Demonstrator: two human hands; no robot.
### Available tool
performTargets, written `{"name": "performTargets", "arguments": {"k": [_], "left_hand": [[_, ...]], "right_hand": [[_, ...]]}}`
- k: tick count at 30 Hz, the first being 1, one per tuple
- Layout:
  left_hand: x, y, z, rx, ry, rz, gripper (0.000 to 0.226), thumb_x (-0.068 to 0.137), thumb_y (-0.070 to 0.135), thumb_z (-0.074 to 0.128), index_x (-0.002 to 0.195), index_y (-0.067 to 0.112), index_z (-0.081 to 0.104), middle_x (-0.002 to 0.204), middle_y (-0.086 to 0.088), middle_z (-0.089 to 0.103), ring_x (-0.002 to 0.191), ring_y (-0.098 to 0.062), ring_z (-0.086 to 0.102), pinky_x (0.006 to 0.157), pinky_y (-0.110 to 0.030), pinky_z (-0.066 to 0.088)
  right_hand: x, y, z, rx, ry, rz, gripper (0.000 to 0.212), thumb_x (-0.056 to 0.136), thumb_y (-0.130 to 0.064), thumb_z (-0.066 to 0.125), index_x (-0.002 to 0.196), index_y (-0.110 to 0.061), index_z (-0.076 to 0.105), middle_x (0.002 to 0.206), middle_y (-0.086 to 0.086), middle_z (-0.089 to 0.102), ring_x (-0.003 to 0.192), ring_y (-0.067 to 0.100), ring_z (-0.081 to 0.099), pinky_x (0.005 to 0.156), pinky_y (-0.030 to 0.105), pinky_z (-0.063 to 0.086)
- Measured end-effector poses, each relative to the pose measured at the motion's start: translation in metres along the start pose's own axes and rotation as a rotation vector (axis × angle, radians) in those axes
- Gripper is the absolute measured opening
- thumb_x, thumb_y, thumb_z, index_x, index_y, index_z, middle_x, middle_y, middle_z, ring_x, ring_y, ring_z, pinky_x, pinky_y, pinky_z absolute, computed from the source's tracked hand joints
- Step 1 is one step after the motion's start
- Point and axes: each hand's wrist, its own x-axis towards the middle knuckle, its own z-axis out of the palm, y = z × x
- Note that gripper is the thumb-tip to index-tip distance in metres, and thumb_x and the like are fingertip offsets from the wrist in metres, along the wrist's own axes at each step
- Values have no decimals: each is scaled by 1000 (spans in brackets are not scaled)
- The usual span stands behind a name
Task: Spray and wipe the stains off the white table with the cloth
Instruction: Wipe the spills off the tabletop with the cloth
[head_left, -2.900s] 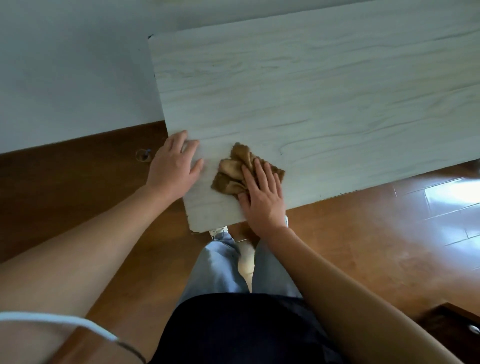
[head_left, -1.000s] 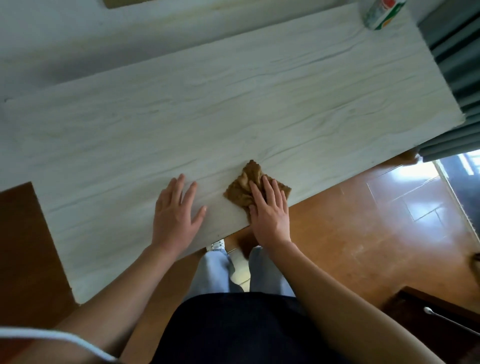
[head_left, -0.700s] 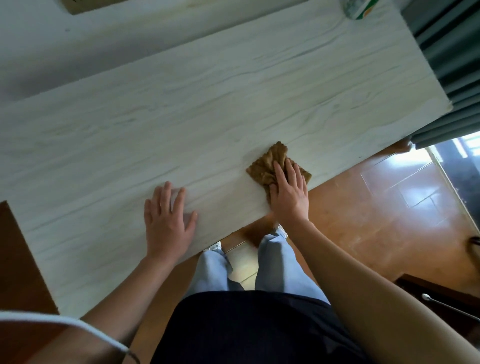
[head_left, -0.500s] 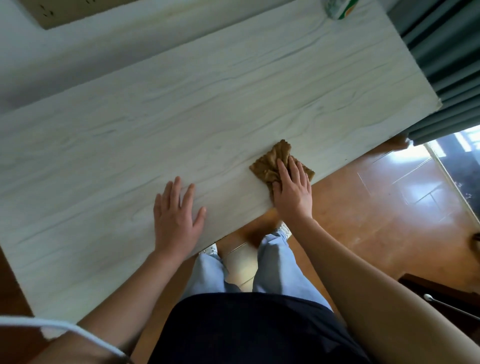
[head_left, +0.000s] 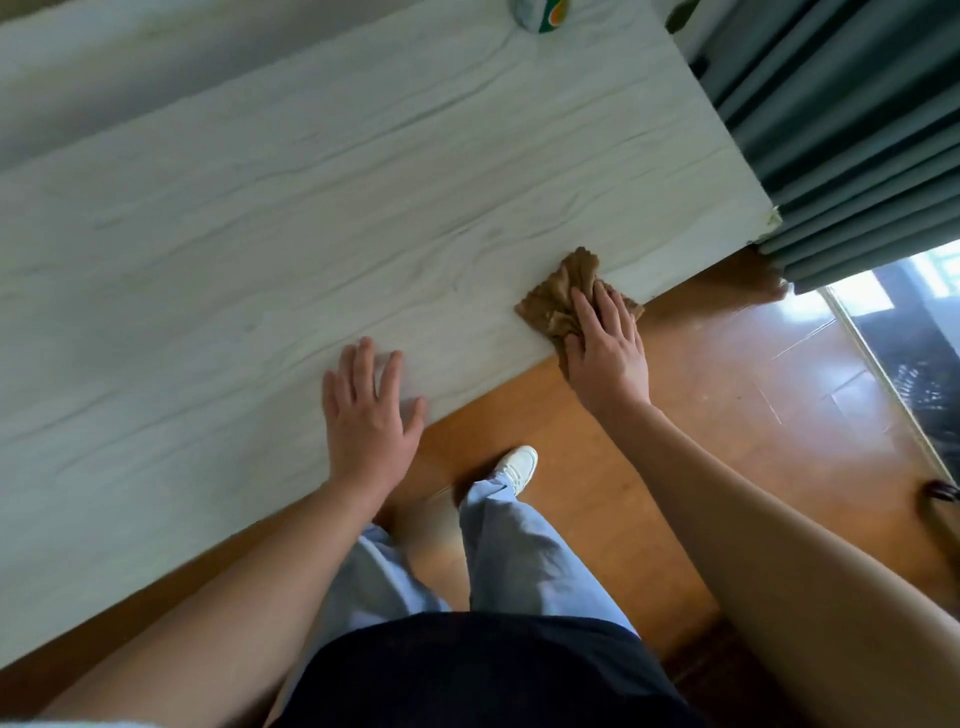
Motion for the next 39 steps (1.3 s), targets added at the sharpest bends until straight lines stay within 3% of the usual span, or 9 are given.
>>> {"name": "performTargets", "arguments": {"k": [3,7,9,13,19,21,25,31,39], "left_hand": [[0,2,3,10,29,-15,58,97,44,52,144,10,51,160,-22,34,147,-46,29,117,-62,27],[0,6,-5,25,18,-14,64,95,50,41,143,8,53,159,-22,36,146,-46,33,115,-62,30],[0,11,-9,17,3,-39,65,95,49,42,144,8,53,160,-22,34,147,-46,30,115,-62,28],[1,14,-11,13,-26,-56,63,95,46,46,145,8,50,161,-22,32,149,-46,27,117,-61,26],[2,8,-6,11,-22,-43,57,98,42,58,144,10,49,160,-22,32,148,-46,27,116,-63,28],[3,7,-3,6,-11,-38,55,97,42,55,142,10,49,159,-23,34,147,-47,29,115,-64,28],[7,20,-4,-68,14,-91,58,90,33,69,140,10,51,158,-22,36,146,-46,32,113,-67,29],[51,84,-18,-124,-2,70,57,98,41,55,148,15,46,162,-18,30,149,-41,28,117,-60,27],[131,161,-2,-39,-30,32,62,101,46,45,154,16,36,166,-16,22,153,-39,21,122,-55,20]], "right_hand": [[24,28,-13,-28,-30,11,57,104,-35,41,158,-23,28,166,5,22,154,27,12,125,47,15],[19,14,-8,-14,-17,19,58,103,-31,41,159,-22,26,167,6,18,155,28,7,125,45,6],[5,-7,0,21,-28,-2,59,102,-28,43,158,-20,28,167,7,17,155,28,6,126,44,3],[-35,-57,22,24,-92,-158,61,99,-26,50,157,-18,32,166,11,21,155,31,9,125,50,13],[-56,-79,31,5,-193,-268,64,99,-29,50,159,-24,25,168,5,13,156,27,1,126,40,0],[-47,-69,25,4,-177,-267,64,98,-30,51,158,-24,29,168,3,16,156,26,5,126,38,0],[-22,-34,10,5,-111,-138,64,97,-30,52,157,-23,31,167,4,20,155,26,10,127,42,8],[32,41,-21,9,-25,18,58,100,-28,48,156,-21,34,165,5,25,154,27,15,123,47,22],[130,158,-74,-81,-66,-49,57,104,-35,41,158,-24,28,166,8,23,154,30,15,124,49,20]]}}
